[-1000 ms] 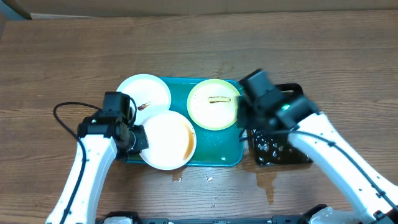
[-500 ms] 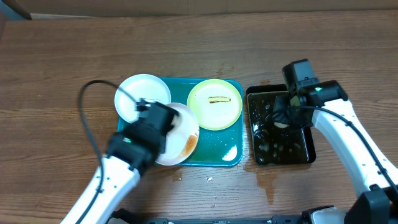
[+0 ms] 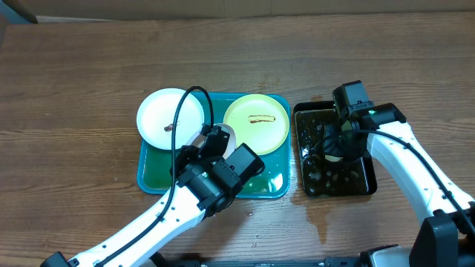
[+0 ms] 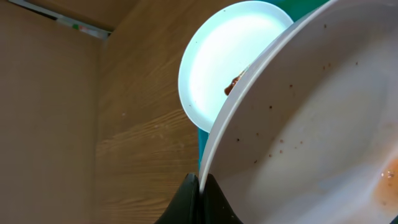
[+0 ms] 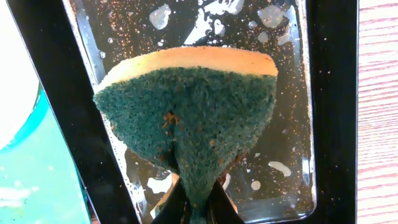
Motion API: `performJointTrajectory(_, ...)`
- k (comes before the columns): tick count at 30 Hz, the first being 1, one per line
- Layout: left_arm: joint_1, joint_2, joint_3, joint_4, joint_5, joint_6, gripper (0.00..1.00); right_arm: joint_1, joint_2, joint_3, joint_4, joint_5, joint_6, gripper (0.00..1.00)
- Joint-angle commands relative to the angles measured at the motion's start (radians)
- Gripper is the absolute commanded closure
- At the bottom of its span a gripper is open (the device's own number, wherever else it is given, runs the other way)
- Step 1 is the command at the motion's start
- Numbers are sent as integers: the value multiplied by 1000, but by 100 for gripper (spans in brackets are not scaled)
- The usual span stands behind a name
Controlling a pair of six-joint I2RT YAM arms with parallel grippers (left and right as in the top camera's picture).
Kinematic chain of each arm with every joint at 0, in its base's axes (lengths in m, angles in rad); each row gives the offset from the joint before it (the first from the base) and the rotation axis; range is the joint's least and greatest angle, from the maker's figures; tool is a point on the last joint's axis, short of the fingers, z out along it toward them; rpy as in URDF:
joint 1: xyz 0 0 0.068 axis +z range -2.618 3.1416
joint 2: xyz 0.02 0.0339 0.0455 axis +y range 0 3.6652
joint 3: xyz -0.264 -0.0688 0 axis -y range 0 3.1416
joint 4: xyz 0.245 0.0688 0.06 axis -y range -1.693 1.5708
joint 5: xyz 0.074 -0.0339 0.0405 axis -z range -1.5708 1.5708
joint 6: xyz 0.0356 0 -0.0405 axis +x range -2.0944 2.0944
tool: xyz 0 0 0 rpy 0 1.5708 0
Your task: Clean dirty plates on tray and stack at the side
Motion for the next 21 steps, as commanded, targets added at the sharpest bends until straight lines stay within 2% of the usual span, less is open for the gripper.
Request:
performJointTrajectory(1,13,-7,34,2,-46,-38,96,-1,-1,1,4,-5,-6,96)
performJointTrajectory(7,161,-45,129,-4,164,-40,96,-1,-1,1,-2,-5,-6,96)
performJointTrajectory(10,296,-65,174,-4,307,-26,96,-1,-1,1,-3,-5,-6,96)
performJointTrajectory(17,702,-67,191,-28,655,-21,96,-1,-1,1,-6,-5,-6,96)
performJointTrajectory(21,1001,-54,191,-16,834,-21,96,-1,-1,1,-6,-5,-6,96)
